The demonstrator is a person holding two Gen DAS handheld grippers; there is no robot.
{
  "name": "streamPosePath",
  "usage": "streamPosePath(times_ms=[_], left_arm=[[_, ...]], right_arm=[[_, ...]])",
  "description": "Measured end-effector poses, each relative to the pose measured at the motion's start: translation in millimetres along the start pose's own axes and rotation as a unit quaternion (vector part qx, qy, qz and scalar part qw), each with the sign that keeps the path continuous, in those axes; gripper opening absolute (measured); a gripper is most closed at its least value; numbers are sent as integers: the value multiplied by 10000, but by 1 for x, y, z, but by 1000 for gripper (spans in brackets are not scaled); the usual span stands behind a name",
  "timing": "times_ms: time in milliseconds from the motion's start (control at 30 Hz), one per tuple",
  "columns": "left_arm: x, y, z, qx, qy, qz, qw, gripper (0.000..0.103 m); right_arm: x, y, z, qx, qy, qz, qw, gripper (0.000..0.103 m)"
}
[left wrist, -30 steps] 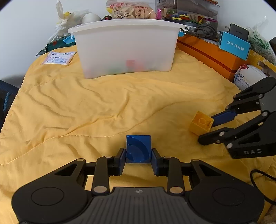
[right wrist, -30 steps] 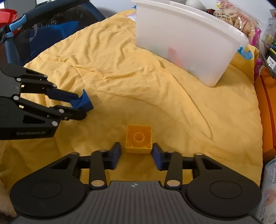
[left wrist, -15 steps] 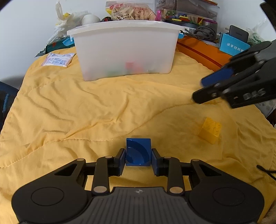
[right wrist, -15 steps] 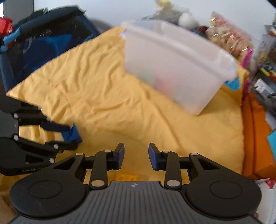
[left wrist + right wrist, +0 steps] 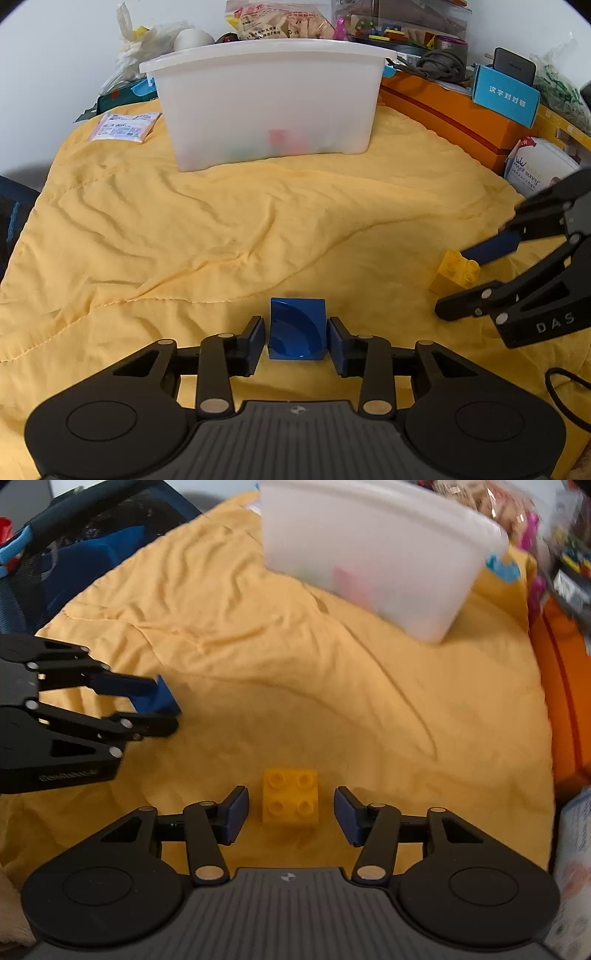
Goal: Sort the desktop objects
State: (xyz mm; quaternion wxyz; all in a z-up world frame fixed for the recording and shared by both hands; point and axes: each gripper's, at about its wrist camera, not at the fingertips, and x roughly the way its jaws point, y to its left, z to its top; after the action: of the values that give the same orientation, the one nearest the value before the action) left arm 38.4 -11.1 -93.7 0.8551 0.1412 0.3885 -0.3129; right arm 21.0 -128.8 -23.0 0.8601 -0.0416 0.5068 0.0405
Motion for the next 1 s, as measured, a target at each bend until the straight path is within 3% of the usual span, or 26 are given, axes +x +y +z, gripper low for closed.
streamPosePath(times_ms=[100,200,333,567,667,833,1000], left_arm=[[0,2,0,-37,-15,-99,9999,34],[-6,5,4,-236,-115,-345,9991,34],[-21,8,29,-52,-548,-267,9981,34],[-34,37,143,153,-1710,-24,9851,34],[-30,46,191,206,-1980,93,9799,34],[6,57,239,27,-1715,38,9852,34],[49,68,243,-453,-1044,-117,9934,34]], right_arm=[[-1,-3,-6,129,-88,149,9998,35],[-4,2,-4,-8,-81,72,9999,34],[-18,0,8,-44,-286,29,9996,34],[-62,-40,92,-28,-1557,-547,9863,35],[-71,-59,135,89,-1977,-855,9765,34],[-58,-92,188,670,-1947,-845,9749,35],[-32,-105,201,917,-1557,-956,9789,36]])
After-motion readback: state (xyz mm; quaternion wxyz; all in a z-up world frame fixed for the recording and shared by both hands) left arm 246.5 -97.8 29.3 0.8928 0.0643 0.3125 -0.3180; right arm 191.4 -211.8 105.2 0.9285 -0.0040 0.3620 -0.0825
